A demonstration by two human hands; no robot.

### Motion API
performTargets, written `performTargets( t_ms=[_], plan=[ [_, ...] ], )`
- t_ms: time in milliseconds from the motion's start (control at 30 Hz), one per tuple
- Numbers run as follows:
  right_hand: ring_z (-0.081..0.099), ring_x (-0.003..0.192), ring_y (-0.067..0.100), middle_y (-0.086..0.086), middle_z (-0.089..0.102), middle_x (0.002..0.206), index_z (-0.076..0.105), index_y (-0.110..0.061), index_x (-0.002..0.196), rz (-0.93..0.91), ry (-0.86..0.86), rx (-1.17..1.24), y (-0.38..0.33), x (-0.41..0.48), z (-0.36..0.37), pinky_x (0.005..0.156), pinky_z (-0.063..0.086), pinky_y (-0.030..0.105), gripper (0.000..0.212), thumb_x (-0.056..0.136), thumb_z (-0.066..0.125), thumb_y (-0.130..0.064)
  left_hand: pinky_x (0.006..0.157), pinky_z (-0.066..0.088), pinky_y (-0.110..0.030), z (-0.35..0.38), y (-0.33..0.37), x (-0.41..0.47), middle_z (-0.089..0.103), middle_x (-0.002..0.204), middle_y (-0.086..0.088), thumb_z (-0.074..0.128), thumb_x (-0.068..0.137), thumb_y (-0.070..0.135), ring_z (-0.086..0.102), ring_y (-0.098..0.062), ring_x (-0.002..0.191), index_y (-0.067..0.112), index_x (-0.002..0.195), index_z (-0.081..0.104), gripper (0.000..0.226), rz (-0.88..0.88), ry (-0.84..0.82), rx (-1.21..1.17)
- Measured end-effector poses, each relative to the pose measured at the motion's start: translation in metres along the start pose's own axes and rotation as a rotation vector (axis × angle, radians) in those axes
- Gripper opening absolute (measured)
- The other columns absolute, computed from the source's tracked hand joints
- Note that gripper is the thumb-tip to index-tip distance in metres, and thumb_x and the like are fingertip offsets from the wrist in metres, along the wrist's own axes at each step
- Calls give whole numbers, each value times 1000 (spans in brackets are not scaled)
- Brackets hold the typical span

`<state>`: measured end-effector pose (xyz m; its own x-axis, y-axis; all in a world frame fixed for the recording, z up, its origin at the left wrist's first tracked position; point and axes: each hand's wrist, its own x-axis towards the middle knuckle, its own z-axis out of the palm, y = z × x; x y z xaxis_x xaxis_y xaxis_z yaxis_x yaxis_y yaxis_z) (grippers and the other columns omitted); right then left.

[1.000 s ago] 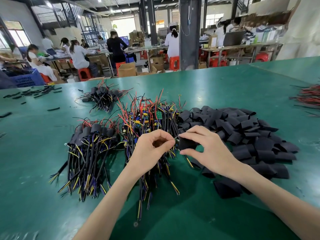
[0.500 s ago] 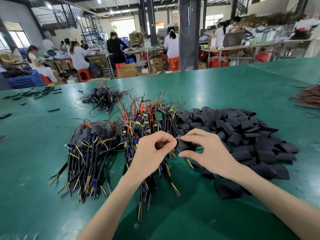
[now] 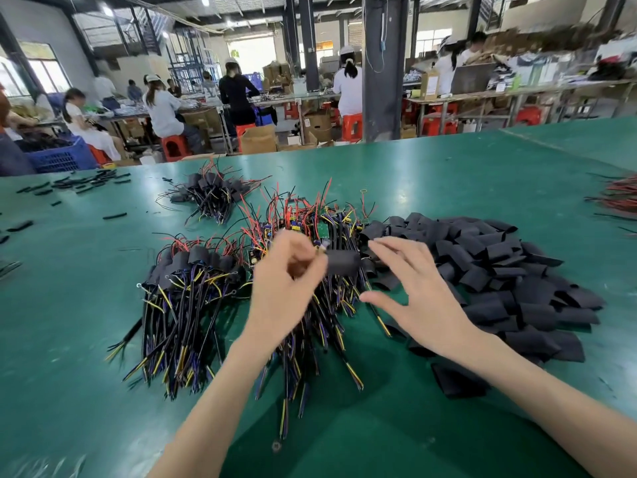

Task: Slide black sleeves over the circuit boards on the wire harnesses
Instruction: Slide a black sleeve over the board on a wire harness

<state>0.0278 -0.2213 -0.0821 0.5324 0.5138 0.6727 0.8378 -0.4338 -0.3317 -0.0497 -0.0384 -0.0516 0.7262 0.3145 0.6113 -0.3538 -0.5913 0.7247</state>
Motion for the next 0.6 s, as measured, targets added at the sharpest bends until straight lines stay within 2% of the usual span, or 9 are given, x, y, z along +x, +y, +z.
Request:
performTargets(
  t_ms=[100,133,200,267,333,467,600],
  plan=[
    [39,119,25,9,49,129,51,-6,131,72,50,-109,7,2,-3,106,31,39,57,81,72,-26,66,43,-21,-32,-13,18,58,75,10,60,88,4,54,-8,66,17,104,54,22,42,378,122],
    [41,118,28,11,49,128,52,-5,129,105,57,-136,9,2,-3,104,34,42,54,82,71,-23,70,42,-23,-43,-20,23,58,74,9,58,90,5,53,-12,69,16,114,55,26,44,470,209],
    [43,116,33,13,50,125,54,-4,126,163,53,-193,14,2,-4,99,38,46,49,82,70,-19,80,38,-31,-62,-39,27,59,79,-4,53,93,9,51,-24,83,12,127,54,35,-47,561,424],
    [45,113,35,14,51,122,57,-3,121,208,39,-253,20,1,-4,93,40,48,43,81,69,-15,85,34,-38,-76,-59,26,61,93,-19,49,94,12,47,-34,98,10,134,52,40,-219,582,614],
    [44,111,35,13,52,121,59,-4,118,268,8,-301,25,2,-4,90,39,47,38,82,68,-14,87,35,-44,-84,-72,22,61,103,-26,48,92,11,46,-39,103,7,131,54,40,-323,588,714],
    [39,114,32,10,49,120,60,-8,116,377,-50,-400,38,2,-7,91,34,44,33,85,62,-19,91,33,-47,-89,-83,17,52,114,-29,50,89,15,39,-42,112,5,118,63,34,-494,569,793],
    [37,114,31,9,47,120,60,-10,115,471,-99,-499,49,2,-10,92,32,43,30,88,57,-23,96,27,-46,-86,-82,16,47,122,-25,50,88,15,33,-39,118,3,117,64,34,-584,490,823]
  ],
)
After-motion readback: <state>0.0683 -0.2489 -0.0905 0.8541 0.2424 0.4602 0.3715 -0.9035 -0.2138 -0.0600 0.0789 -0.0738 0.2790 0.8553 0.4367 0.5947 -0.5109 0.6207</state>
